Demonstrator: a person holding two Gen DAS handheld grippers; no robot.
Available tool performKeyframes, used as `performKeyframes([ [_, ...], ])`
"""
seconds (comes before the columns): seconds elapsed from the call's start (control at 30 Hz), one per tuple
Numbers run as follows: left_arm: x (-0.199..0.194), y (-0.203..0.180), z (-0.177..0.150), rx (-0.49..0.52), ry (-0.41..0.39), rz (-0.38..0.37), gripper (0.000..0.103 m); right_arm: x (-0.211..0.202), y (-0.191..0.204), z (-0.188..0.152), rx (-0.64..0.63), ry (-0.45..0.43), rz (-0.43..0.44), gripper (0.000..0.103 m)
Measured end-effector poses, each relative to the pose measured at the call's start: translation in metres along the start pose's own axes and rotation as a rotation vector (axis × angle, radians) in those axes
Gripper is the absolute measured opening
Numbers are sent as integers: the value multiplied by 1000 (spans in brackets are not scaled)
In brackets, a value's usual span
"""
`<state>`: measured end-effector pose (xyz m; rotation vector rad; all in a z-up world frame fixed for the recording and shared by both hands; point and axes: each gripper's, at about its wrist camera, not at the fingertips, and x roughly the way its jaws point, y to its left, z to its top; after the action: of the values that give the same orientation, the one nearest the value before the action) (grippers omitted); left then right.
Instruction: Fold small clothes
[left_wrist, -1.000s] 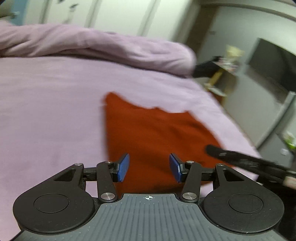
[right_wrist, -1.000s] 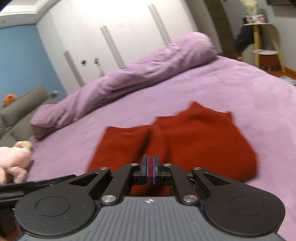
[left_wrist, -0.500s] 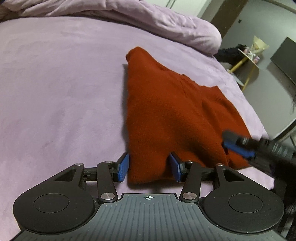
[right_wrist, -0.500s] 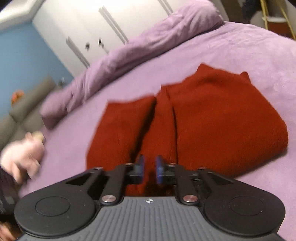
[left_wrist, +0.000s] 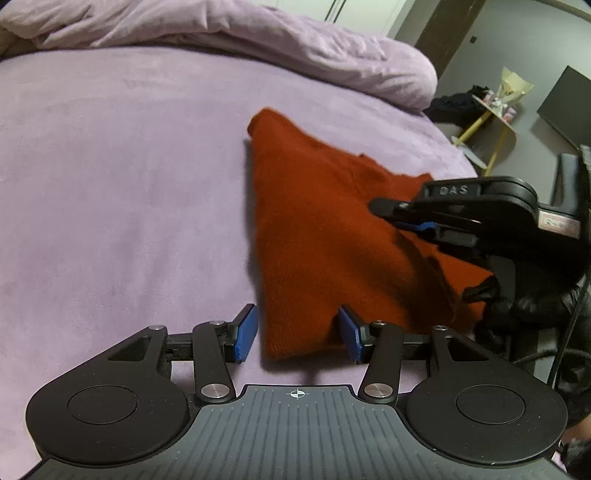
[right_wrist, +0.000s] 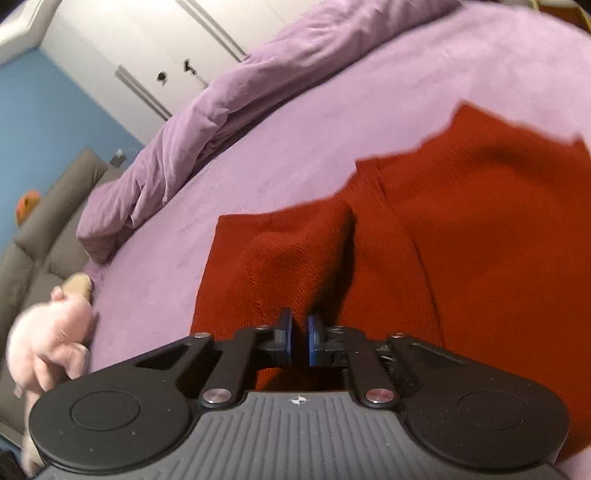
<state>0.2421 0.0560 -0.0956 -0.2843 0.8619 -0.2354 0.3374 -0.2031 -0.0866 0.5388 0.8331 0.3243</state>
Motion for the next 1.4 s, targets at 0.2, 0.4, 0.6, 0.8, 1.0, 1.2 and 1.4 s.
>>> performKeyframes([
  [0.2, 1, -4, 8, -18, -35, -4, 55, -29, 7, 2, -142, -114, -121, 6],
  [0.4, 22, -2, 3, -31, 39, -19, 56, -5, -6, -1, -208, 3, -175, 16],
  [0.6, 4, -4, -13, 34, 39, -38, 56, -38, -59, 6, 40, -43, -114, 47],
  [0.8, 25, -22, -16, 55, 70, -27, 56, -13, -82, 13, 270, 95, 164, 59],
  [1.0, 34, -27, -11, 34, 60, 6, 56, 6, -18, 14, -22, 101, 81, 16],
  [1.2, 34, -31, -3, 19, 25, 58, 53, -24, 43, 12, -406, -81, -142, 10],
  [1.4, 40, -38, 1, -23, 27, 40, 58, -52, 31, 15, -508, -201, -338, 10],
])
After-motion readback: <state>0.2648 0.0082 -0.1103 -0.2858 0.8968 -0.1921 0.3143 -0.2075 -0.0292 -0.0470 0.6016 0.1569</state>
